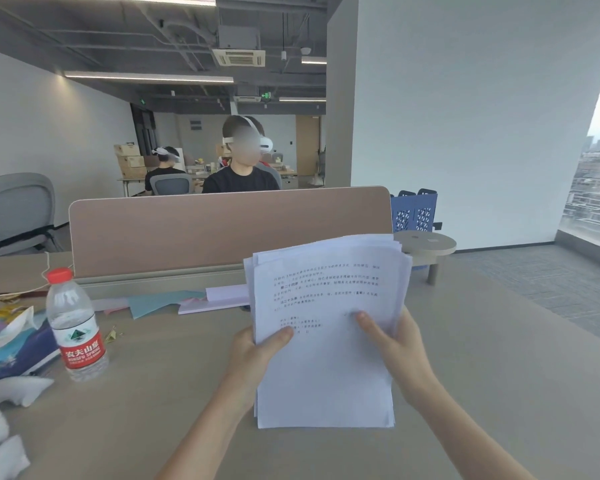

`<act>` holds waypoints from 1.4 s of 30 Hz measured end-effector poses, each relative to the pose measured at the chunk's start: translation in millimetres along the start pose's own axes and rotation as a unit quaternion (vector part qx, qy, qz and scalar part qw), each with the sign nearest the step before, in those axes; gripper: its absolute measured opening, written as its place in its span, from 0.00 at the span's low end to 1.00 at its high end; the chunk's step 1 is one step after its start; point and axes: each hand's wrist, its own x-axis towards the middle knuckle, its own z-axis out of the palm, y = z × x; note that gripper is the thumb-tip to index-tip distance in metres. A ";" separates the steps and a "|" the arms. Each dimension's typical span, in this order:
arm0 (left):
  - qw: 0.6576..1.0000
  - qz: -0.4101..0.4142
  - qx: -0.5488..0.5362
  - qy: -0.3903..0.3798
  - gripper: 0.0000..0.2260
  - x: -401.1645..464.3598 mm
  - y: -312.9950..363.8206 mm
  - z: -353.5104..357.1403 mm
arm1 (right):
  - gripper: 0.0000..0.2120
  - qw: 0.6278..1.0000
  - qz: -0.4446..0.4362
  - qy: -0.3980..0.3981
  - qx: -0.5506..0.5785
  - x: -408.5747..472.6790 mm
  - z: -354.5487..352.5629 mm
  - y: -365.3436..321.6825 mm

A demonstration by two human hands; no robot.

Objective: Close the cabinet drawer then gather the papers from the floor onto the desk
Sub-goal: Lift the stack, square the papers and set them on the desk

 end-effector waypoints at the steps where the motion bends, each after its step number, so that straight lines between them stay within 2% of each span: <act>1: 1.000 0.000 -0.004 -0.001 0.07 -0.2 0.4 1.1 | 0.13 1.000 -0.002 0.004 0.008 -0.4 0.9 0.8; 5: 0.999 0.026 -0.025 -0.003 0.09 -0.2 7.2 2.9 | 0.14 0.999 -0.011 0.035 0.023 5.6 2.5 -10.2; 7: 0.999 0.045 -0.030 0.002 0.12 1.2 9.2 1.9 | 0.16 0.999 -0.028 0.035 0.011 7.8 2.6 -17.0; 9: 0.998 0.053 -0.028 0.004 0.12 1.1 8.8 1.5 | 0.18 0.998 -0.040 0.039 -0.013 8.2 2.8 -19.6; 17: 0.998 -0.012 0.062 -0.012 0.06 -3.7 -21.0 -2.0 | 0.15 0.997 0.036 0.057 -0.044 -7.9 1.6 26.9; 22: 0.997 -0.001 0.072 0.006 0.02 -0.1 -21.9 2.7 | 0.10 0.996 0.018 0.070 -0.054 -14.5 6.3 31.0; 24: 0.997 -0.016 0.071 0.015 0.05 0.4 -30.9 1.3 | 0.08 0.996 0.026 0.053 -0.063 -20.9 9.0 38.9; 27: 0.997 -0.012 0.068 0.031 0.02 0.4 -43.9 0.5 | 0.04 0.997 0.027 0.038 -0.065 -27.7 8.2 48.8; 30: 0.998 -0.006 0.052 0.021 0.05 1.6 -43.9 6.3 | 0.05 0.996 0.020 0.057 -0.069 -24.1 6.0 53.2; 37: 0.999 -0.010 0.034 0.006 0.04 0.6 -47.0 9.9 | 0.03 0.996 0.025 0.047 -0.073 -28.4 3.3 64.3; 42: 0.999 -0.021 0.034 0.025 0.04 7.6 -47.5 13.9 | 0.07 0.995 0.032 0.052 -0.073 -23.8 4.9 62.9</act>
